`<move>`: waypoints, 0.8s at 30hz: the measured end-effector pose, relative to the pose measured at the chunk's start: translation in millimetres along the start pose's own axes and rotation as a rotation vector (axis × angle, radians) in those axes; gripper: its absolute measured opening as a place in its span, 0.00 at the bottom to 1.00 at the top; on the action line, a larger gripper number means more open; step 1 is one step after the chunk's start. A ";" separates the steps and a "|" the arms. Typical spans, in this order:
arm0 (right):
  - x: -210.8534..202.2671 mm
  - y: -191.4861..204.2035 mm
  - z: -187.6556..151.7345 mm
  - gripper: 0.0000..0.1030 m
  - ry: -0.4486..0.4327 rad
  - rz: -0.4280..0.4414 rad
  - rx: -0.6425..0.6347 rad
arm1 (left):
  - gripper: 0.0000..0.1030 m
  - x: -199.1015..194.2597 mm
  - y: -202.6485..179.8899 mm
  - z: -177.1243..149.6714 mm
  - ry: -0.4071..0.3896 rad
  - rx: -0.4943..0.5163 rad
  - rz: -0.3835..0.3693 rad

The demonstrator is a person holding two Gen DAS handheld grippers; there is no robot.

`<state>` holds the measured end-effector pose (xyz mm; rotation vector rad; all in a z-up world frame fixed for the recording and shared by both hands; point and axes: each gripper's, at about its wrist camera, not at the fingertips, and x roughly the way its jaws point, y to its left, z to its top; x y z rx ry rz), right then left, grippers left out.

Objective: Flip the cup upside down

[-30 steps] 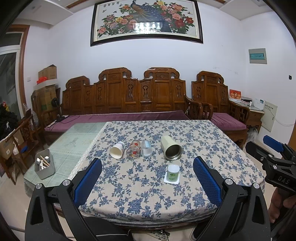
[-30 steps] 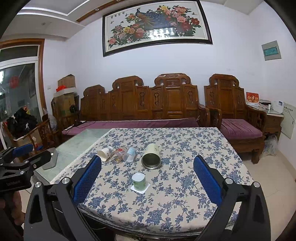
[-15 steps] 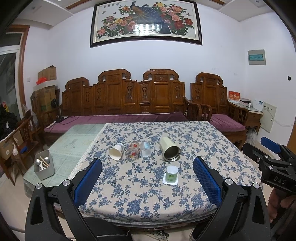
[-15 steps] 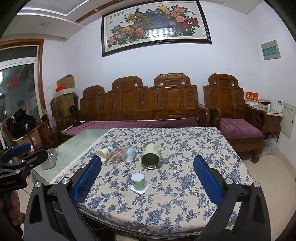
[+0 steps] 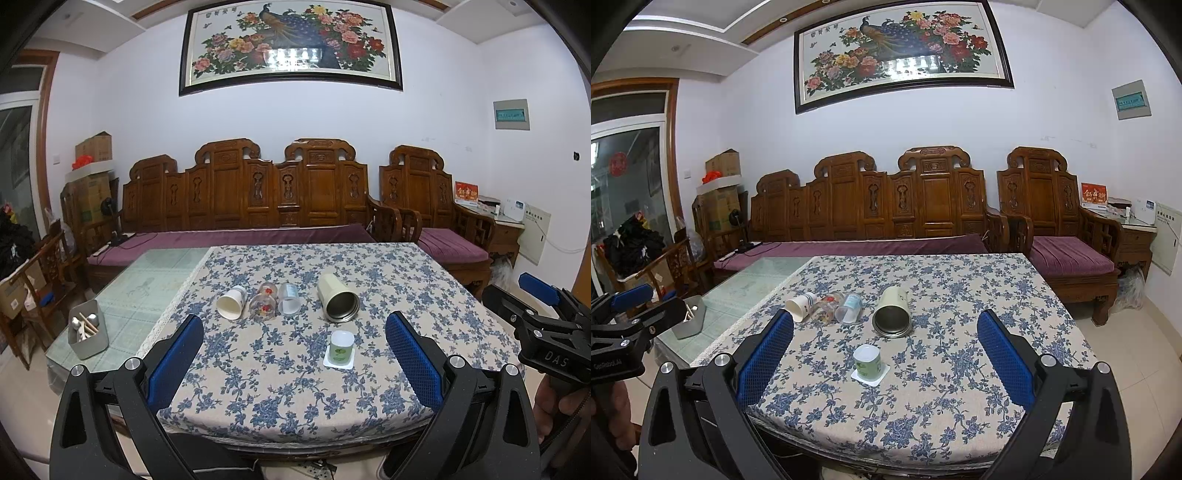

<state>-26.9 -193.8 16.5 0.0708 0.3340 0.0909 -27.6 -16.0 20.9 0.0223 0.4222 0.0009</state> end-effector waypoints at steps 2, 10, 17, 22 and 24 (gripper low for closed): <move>0.1 -0.1 0.0 0.97 0.001 0.000 0.001 | 0.92 0.1 -0.8 0.3 0.000 -0.001 0.001; 0.2 -0.2 0.0 0.97 0.000 0.000 0.000 | 0.92 -0.6 -0.7 1.0 -0.001 -0.001 0.004; 0.5 -0.5 0.1 0.97 0.000 0.000 0.001 | 0.92 -0.4 -0.4 1.0 -0.001 -0.001 0.005; 0.8 -0.4 0.0 0.97 0.001 0.001 0.003 | 0.92 0.0 1.0 0.5 0.001 -0.002 0.008; 0.8 0.1 0.0 0.97 0.001 0.002 0.004 | 0.92 0.1 1.2 0.3 0.001 -0.004 0.007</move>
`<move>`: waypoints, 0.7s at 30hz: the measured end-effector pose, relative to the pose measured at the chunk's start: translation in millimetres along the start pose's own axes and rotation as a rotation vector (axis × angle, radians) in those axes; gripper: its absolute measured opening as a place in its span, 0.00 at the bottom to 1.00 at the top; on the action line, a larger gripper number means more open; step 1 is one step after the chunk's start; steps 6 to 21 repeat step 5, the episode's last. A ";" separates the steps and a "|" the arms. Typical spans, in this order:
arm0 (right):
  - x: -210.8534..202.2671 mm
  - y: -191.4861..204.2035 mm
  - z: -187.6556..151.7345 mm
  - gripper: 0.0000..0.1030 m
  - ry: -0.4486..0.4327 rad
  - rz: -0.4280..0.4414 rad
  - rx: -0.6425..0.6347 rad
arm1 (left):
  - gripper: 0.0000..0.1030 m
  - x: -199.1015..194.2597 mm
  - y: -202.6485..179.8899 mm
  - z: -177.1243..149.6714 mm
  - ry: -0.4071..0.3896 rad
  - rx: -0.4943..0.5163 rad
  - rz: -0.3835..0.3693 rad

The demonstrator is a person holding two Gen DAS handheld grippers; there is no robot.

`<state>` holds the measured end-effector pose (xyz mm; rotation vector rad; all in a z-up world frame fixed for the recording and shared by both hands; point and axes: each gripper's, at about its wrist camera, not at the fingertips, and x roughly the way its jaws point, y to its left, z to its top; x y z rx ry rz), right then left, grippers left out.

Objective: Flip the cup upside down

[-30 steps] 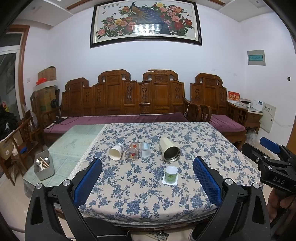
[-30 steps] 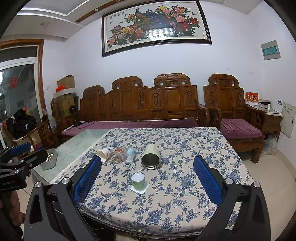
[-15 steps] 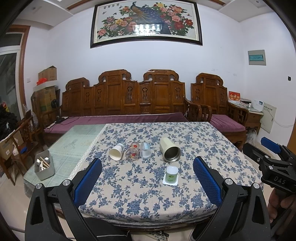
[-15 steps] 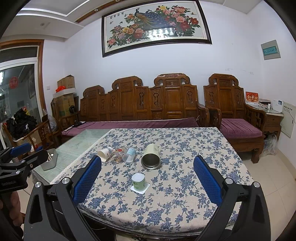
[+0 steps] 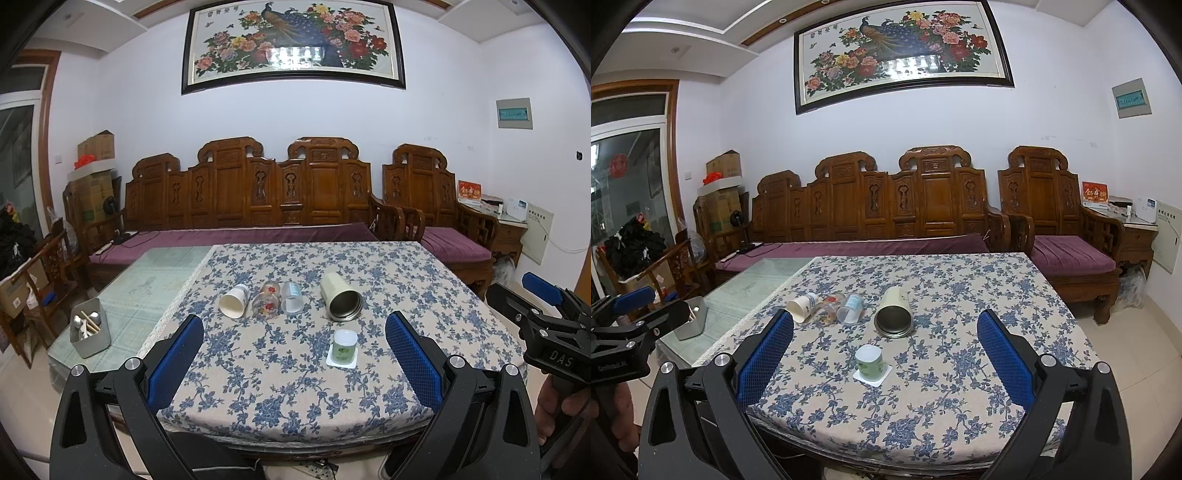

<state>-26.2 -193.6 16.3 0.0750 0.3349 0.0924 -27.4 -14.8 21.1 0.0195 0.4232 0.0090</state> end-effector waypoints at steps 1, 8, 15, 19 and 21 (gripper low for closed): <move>0.1 0.1 0.2 0.97 0.000 0.000 0.000 | 0.92 0.1 0.0 0.0 0.000 0.001 0.001; 0.2 0.1 0.1 0.97 0.000 -0.001 0.000 | 0.92 0.1 -0.3 0.3 0.000 0.003 0.000; 0.2 0.1 0.1 0.97 0.000 -0.001 0.000 | 0.92 0.1 -0.3 0.3 0.000 0.003 0.000; 0.2 0.1 0.1 0.97 0.000 -0.001 0.000 | 0.92 0.1 -0.3 0.3 0.000 0.003 0.000; 0.2 0.1 0.1 0.97 0.000 -0.001 0.000 | 0.92 0.1 -0.3 0.3 0.000 0.003 0.000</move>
